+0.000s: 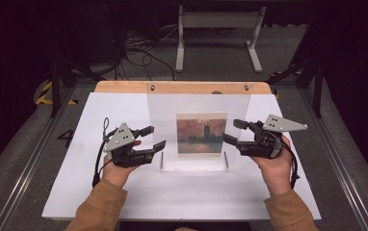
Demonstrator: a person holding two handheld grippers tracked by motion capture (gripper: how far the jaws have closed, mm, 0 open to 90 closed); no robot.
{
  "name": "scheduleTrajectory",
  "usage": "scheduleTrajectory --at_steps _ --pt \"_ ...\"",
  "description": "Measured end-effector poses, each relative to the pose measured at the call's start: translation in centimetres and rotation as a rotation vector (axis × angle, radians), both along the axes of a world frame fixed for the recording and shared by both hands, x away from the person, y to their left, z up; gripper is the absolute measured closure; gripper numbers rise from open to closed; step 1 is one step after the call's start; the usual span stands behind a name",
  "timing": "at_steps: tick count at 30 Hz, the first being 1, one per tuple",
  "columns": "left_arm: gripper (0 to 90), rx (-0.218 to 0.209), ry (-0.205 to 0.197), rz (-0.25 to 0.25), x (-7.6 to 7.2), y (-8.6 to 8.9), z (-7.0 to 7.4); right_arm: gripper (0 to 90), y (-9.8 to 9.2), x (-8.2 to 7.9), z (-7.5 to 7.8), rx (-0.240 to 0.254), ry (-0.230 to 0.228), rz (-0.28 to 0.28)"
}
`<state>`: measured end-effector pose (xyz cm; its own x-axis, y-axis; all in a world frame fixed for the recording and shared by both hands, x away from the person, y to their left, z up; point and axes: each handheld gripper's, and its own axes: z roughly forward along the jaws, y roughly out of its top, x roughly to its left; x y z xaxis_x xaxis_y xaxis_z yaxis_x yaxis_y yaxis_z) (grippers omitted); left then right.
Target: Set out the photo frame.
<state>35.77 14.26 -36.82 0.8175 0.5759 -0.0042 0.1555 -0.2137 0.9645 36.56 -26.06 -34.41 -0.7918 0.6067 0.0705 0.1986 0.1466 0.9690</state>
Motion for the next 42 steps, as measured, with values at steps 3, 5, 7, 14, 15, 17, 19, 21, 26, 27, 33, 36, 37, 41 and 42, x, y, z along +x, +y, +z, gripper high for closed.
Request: scheduleTrajectory --at_steps 3,5,7,14,15,17,19,21,26,27,33,36,37,41,42 --pt "28.4 0.003 0.011 0.01 -0.6 0.7 0.4 21.0 -0.1 -0.9 0.4 -0.04 0.0 -0.01" --pt "27.0 0.013 0.017 0.013 -0.9 0.9 0.5 20.4 -0.2 -1.2 0.5 -0.054 -0.007 -0.014" --pt "24.4 0.035 0.019 0.015 -1.4 1.3 0.7 18.8 -0.5 -2.0 0.9 -0.082 -0.018 -0.025" --pt "18.0 0.09 0.036 0.042 -3.0 3.1 0.9 16.7 -2.5 -3.9 1.8 -0.102 -0.032 -0.027" --pt "17.5 0.093 0.043 0.045 -3.3 3.4 0.9 16.4 -2.7 -4.1 1.8 -0.101 -0.032 -0.024" --pt "17.0 0.095 0.048 0.057 -3.7 4.1 0.6 16.3 -3.0 -4.3 1.8 -0.102 -0.032 -0.026" --pt "16.4 0.095 0.061 0.068 -3.9 4.8 0.2 16.2 -3.6 -4.7 1.6 -0.112 -0.025 -0.031" --pt "15.2 0.093 0.072 0.075 -4.1 5.2 -0.2 16.0 -4.0 -4.9 1.3 -0.116 -0.019 -0.04" --pt "12.0 0.087 0.088 0.077 -4.3 6.4 -1.4 14.4 -5.4 -5.1 0.2 -0.129 0.01 -0.065" --pt "11.2 0.082 0.1 0.079 -4.2 6.8 -1.8 13.8 -5.6 -5.1 -0.1 -0.131 0.018 -0.068" --pt "8.6 0.071 0.112 0.087 -4.1 8.0 -3.1 11.9 -6.9 -5.2 -1.6 -0.123 0.044 -0.092" --pt "7.9 0.09 0.098 0.091 -4.0 8.6 -3.8 9.6 -7.7 -5.1 -2.5 -0.081 0.053 -0.093" --pt "7.5 0.093 0.093 0.092 -4.0 8.8 -4.0 9.4 -8.0 -5.0 -3.0 -0.053 0.054 -0.09" --pt "7.1 0.089 0.096 0.088 -3.8 8.9 -4.8 9.3 -8.6 -4.9 -4.2 -0.052 0.055 -0.099" --pt "7.0 0.091 0.101 0.091 -3.7 9.0 -5.1 9.3 -8.7 -4.9 -4.4 -0.054 0.056 -0.102"
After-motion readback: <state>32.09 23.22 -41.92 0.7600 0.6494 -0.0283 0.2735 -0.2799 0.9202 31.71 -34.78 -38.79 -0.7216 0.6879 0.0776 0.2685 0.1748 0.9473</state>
